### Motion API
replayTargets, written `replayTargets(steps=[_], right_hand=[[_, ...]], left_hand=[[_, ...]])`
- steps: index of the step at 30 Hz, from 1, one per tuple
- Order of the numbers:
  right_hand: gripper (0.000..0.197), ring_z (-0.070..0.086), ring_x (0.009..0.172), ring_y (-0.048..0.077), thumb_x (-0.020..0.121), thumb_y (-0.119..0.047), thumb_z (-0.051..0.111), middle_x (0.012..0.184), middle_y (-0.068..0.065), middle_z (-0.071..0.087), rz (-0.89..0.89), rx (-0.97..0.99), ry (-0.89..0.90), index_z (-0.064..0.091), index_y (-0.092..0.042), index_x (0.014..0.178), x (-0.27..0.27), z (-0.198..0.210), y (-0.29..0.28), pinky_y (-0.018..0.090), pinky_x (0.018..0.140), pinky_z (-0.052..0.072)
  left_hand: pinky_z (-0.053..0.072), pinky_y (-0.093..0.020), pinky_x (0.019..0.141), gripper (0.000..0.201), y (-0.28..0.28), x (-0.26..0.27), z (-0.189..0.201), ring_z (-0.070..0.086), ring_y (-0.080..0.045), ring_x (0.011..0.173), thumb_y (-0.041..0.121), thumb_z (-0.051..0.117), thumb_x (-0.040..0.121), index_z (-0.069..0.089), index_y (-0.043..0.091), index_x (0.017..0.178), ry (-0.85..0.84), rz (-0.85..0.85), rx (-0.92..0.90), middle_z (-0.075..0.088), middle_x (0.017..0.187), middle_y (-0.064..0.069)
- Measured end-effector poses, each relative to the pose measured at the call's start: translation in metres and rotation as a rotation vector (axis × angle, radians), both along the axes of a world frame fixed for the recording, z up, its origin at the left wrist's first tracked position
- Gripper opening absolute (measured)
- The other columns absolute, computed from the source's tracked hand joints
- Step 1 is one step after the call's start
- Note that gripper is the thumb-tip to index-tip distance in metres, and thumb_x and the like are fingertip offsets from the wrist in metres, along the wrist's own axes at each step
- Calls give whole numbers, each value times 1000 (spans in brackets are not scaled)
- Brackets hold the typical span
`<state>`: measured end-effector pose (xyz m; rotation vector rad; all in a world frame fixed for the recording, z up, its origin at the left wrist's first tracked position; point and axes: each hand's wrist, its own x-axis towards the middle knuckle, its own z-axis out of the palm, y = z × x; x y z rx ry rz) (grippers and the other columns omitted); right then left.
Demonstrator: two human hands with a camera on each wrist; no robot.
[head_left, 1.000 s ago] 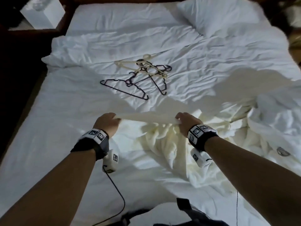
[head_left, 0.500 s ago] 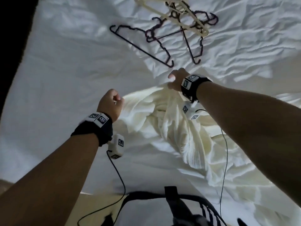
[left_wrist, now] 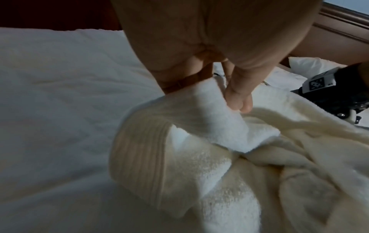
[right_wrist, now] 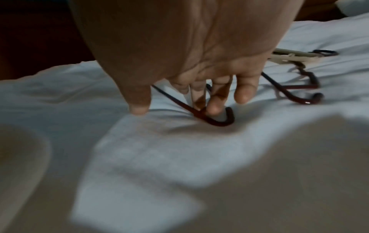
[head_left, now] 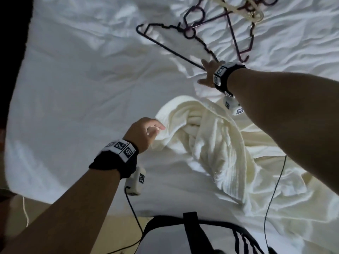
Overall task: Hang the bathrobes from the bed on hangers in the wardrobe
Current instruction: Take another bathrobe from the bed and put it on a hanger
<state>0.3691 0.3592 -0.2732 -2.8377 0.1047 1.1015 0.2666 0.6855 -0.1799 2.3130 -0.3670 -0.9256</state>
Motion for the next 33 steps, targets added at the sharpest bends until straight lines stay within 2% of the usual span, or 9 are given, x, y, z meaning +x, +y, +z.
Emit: replayTargets(steps=[6,9,12,14,19,22,26,29,33], right_hand=[[81,42,134,36,85,-78,32,151,17,37,-184,272,78,-12,-50,147,-68,40,-24,48,109,34],[80,50,119,32,76,-87,29,133,13,47,-124,325,9,0,-58,144,-118,78,-18,48,99,42],[54,42,120,27,83,-71,50,124,4,39,-165,218,-84,48,-48,131,-181,97,-6,44,98,43],[38,44,117,30,85,-57,58,121,4,40,-329,111,-128,60,-33,114,-216,96,-8,42,95,46],[67,45,120,31,72,-81,51,131,7,43,-581,79,-17,61,-32,117,-280,99,-10,44,101,43],[56,40,127,29,80,-70,55,140,5,40,-579,146,-6,60,-31,121,-307,105,10,43,106,38],[30,48,111,27,89,-51,54,120,2,52,-585,113,-175,63,-27,105,-327,126,34,38,94,43],[21,50,99,25,89,-46,55,100,-4,51,-505,152,-388,61,-26,91,-341,152,53,35,83,44],[19,43,85,17,85,-40,62,86,-11,41,-384,314,-655,63,-22,82,-369,190,70,30,74,39]], left_hand=[[37,-14,94,43,-25,4,6,60,-17,110,0,48,87,70,23,116,23,-138,50,65,123,-3],[33,-8,92,45,-49,6,13,58,-17,113,-2,45,88,70,22,118,-21,-125,50,63,126,-3],[32,-4,92,45,-74,4,28,58,-10,113,-1,42,89,73,24,111,-73,-108,-5,65,123,2],[33,-6,94,45,-86,3,37,59,-9,113,-1,43,88,74,26,107,-119,-119,-18,67,120,4],[33,-11,95,41,-97,-4,59,61,-15,109,7,44,85,75,26,105,-236,-138,-6,70,114,3],[36,-16,97,40,-86,-23,71,60,-17,111,3,47,87,75,24,106,-245,-166,1,69,116,1],[35,-20,101,39,-52,-55,84,58,-18,116,4,45,88,73,21,109,-235,-147,62,68,120,0],[36,-28,104,37,-19,-79,87,54,-24,120,17,45,86,70,23,112,-215,-110,160,62,124,-5],[40,-40,100,29,-7,-118,109,41,-29,121,19,61,84,64,29,111,-435,-142,228,44,128,-3]])
